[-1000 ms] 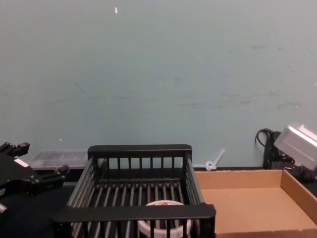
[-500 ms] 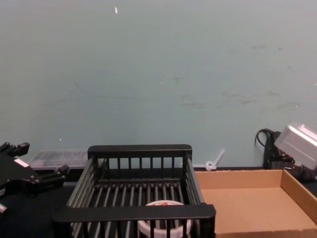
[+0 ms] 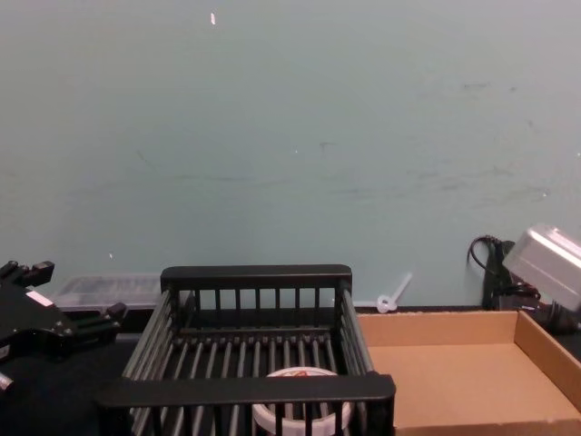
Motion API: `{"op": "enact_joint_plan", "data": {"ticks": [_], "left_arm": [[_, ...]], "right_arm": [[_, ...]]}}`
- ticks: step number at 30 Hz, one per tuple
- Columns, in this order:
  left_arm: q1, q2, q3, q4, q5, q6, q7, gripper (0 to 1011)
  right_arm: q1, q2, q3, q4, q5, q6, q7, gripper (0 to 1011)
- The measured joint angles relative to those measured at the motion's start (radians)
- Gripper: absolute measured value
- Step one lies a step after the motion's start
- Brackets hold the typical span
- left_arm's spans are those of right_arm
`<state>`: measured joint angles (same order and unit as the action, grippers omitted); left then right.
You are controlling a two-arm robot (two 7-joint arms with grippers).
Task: Pick up the white tape and place it into the black box , Pick up the silver tape and place it into the brown box.
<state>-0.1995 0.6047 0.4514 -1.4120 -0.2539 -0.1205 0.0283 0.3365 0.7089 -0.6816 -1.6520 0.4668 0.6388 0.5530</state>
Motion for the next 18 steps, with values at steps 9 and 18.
{"op": "enact_joint_plan", "data": {"ticks": [9,18], "left_arm": [[0.0,0.0,0.0,0.0,0.0,0.0,0.0,1001],[0.0,0.0,0.0,0.0,0.0,0.0,0.0,1001]], "right_arm": [[-0.016,0.002,0.02,-0.007,0.015,-0.029,0.0,153],[-0.036,-0.015,0.056,-0.025,0.053,-0.072,-0.026,153]]}}
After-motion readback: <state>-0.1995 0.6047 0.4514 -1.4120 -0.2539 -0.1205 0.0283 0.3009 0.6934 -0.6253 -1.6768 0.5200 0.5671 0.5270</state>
